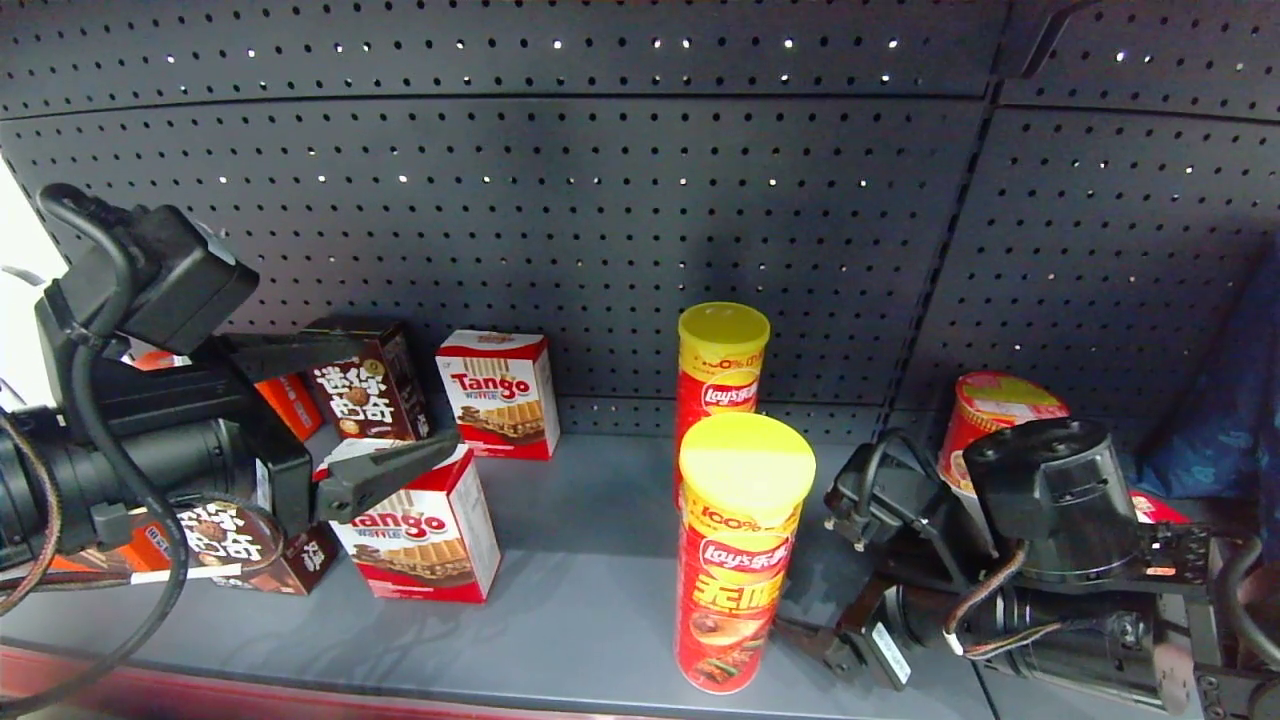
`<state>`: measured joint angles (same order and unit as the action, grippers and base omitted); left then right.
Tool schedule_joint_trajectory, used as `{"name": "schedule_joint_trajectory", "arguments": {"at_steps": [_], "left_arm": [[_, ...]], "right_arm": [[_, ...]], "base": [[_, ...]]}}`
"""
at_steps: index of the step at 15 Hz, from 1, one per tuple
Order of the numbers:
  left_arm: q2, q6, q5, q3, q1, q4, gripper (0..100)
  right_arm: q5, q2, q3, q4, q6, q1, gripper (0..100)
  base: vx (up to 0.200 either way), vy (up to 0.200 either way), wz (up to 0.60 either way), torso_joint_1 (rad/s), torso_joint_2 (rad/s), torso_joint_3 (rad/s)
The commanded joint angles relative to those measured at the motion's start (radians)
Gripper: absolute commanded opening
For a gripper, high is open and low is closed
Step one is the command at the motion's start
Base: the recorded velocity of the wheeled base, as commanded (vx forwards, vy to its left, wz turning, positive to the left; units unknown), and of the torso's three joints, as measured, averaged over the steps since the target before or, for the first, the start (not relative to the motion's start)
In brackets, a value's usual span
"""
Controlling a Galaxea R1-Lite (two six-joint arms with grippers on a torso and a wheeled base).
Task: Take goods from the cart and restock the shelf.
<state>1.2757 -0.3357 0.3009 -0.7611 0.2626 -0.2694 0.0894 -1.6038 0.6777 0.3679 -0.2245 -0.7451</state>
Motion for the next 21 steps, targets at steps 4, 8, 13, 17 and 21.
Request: {"name": "schedule_joint_trajectory", "arguments": {"at_steps": [4,8,13,17,21], "left_arm": [[-0.009,0.000,0.000,-0.001,-0.009,-0.001,100],[-0.044,0.000,0.000,-0.011,-0.013,-0.001,100],[-0.199,0.006,-0.002,0.048,-0.082,0.001,100],[-0.412,0.109,-0.017,0.193,-0.128,0.012,100],[-0.584,0.113,-0.109,0.330,-0.138,0.018,100]], "right_arm": [[0.007,0.065,-0.003,-0.001,0.007,0.006,100],[0.009,0.208,0.051,-0.003,0.005,0.090,100],[0.044,0.427,0.030,-0.001,0.016,0.263,100],[0.044,0.624,-0.084,-0.003,0.080,0.521,100],[0.086,0.821,-0.283,-0.007,0.080,0.613,100]], "base": [[0.000,0.000,0.00,0.000,0.00,0.000],[0.000,0.000,0.00,0.000,0.00,0.000],[0.000,0.000,0.00,0.000,0.00,0.000],[0.000,0.000,0.00,0.000,0.00,0.000],[0.000,0.000,0.00,0.000,0.00,0.000]]}}
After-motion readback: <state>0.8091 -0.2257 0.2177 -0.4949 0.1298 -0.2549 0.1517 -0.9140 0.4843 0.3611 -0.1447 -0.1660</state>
